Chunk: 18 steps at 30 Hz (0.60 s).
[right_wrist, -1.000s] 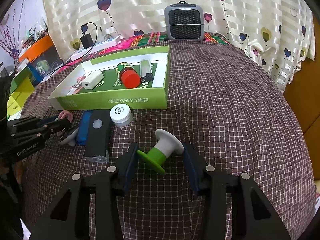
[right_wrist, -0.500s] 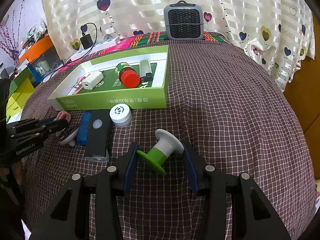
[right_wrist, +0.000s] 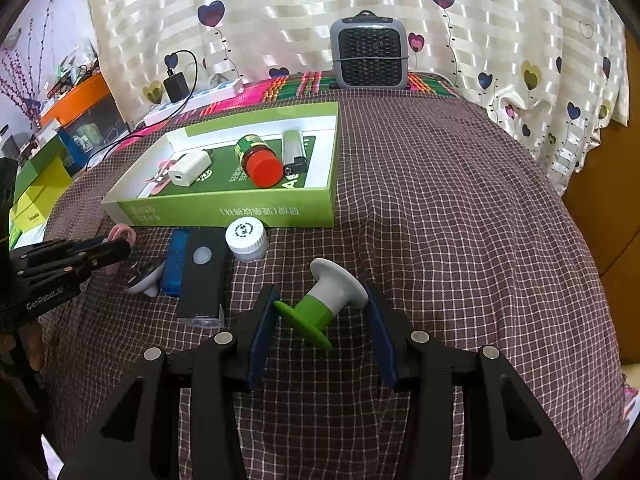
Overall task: Organize rigid objects
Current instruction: 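Carry the pink clip over the box with the left tool while the right tool carries the plunger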
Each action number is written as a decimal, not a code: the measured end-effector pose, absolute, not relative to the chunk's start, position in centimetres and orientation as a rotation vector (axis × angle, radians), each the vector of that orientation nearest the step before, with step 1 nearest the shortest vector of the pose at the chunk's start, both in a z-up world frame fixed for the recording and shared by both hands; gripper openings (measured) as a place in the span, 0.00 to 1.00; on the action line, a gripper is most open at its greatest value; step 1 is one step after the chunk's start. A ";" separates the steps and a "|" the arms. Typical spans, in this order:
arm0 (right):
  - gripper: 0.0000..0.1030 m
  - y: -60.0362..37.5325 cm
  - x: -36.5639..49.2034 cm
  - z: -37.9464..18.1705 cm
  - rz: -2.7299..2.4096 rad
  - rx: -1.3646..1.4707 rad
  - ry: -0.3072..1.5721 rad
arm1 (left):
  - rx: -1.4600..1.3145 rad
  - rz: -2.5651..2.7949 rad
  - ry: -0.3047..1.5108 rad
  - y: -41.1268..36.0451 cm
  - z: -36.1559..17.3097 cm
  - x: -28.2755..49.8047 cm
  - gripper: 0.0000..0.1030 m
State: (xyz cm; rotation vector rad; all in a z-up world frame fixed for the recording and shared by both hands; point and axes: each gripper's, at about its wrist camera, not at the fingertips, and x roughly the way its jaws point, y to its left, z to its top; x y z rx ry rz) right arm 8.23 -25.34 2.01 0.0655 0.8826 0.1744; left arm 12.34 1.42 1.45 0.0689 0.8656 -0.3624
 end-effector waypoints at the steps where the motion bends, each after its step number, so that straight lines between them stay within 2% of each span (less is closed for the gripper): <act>1: 0.44 -25.3 8.2 2.1 0.175 0.064 0.881 | 0.068 -0.362 0.864 1.4 1.5 12.3 0.16; 18: 0.44 -25.1 8.7 4.5 0.203 0.051 0.831 | 0.071 -0.358 0.813 1.8 4.4 12.5 0.16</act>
